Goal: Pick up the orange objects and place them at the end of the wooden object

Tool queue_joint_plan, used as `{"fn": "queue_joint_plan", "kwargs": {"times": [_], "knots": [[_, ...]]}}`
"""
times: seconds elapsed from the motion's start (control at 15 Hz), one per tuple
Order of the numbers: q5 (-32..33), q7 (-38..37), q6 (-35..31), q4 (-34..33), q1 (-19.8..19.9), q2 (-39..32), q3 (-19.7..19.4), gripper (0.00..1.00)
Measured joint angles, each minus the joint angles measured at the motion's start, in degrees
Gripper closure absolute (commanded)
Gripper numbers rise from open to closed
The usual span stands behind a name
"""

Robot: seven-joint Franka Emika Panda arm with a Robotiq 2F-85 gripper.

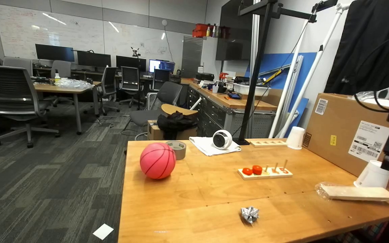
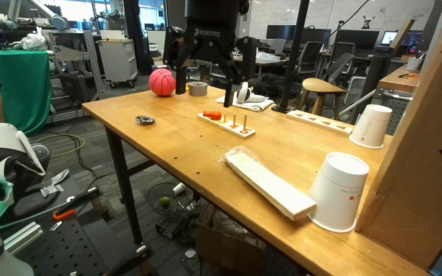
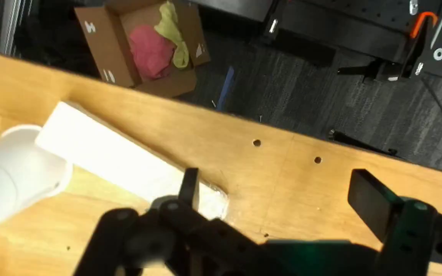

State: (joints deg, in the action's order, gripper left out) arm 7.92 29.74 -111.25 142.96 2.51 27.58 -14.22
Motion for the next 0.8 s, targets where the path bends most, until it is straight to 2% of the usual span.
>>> {"fn": "queue_joint_plan", "kwargs": {"times": [0.4,0.8], "knots": [[-0.29,8.34,-14.1,-0.98,-6.31,-7.78,3.09,0.0],[-0.43,20.78,-22.45,-9.33,-8.67,-19.86,7.04,0.0]]}}
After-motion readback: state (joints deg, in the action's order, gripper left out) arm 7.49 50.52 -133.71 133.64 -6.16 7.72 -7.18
